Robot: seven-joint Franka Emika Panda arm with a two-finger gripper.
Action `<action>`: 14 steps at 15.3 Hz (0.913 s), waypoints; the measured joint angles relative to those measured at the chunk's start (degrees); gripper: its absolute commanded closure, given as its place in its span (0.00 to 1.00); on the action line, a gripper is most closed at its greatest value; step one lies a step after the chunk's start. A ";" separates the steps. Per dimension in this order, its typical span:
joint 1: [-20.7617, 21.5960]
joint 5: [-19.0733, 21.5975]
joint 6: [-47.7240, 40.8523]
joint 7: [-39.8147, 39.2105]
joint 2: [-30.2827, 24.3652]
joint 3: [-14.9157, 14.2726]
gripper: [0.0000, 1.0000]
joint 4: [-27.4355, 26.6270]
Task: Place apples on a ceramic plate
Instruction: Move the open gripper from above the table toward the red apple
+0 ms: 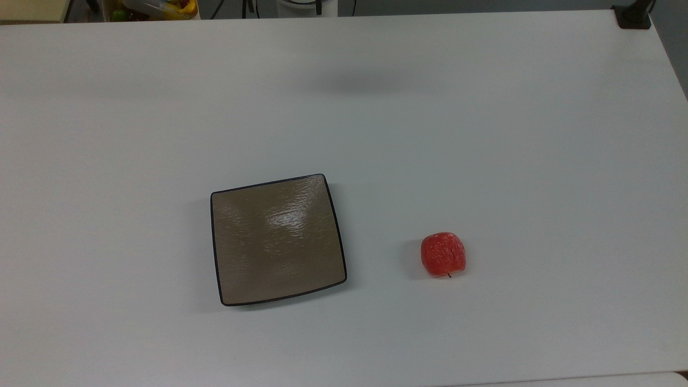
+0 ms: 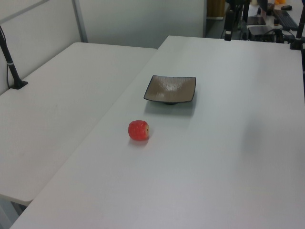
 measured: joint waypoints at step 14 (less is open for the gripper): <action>1.57 0.03 0.08 -10.70 1.35 -0.26 0.00 -0.64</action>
